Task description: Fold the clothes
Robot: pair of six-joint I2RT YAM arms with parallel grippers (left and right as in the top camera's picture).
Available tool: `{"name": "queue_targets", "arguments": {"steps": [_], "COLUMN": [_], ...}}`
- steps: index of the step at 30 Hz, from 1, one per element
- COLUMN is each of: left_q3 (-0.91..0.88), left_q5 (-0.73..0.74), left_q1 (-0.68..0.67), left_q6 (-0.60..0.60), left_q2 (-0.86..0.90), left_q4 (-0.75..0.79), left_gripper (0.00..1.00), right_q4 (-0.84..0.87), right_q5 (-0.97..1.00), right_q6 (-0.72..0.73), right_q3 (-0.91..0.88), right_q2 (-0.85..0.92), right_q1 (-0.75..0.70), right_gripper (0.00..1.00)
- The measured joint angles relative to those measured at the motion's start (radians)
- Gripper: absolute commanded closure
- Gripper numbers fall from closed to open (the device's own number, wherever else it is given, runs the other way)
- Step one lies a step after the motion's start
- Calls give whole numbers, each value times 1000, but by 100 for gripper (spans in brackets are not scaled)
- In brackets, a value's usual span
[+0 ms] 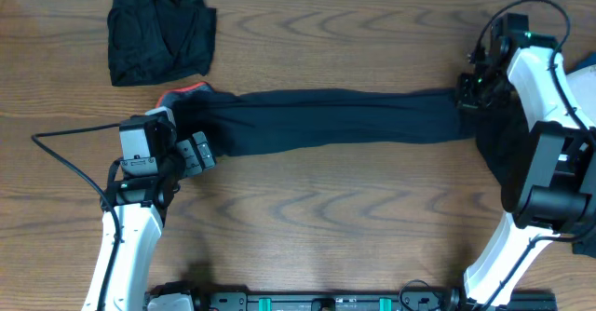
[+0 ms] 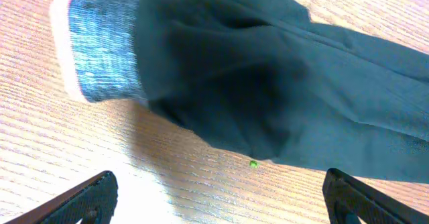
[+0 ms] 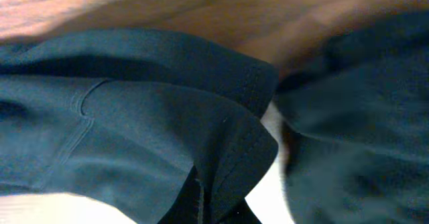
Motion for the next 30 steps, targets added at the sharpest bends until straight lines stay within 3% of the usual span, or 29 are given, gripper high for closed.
{"name": "queue_targets", "arguments": {"steps": [8, 19, 26, 30], "left_q3": [0, 0, 0, 0], "left_q5": [0, 0, 0, 0], "left_q1": [0, 0, 0, 0], "left_q6": [0, 0, 0, 0], "left_q2": [0, 0, 0, 0], "left_q4": [0, 0, 0, 0], "left_gripper": [2, 2, 2, 2], "right_q4": [-110, -61, -17, -6], "right_q5": [73, 79, 55, 16], "right_q6": [-3, 9, 51, 67], "right_q3": [161, 166, 166, 166], "right_q2": [-4, -6, -6, -6], "right_q1": [97, 430, 548, 564], "right_gripper": [99, 94, 90, 77]}}
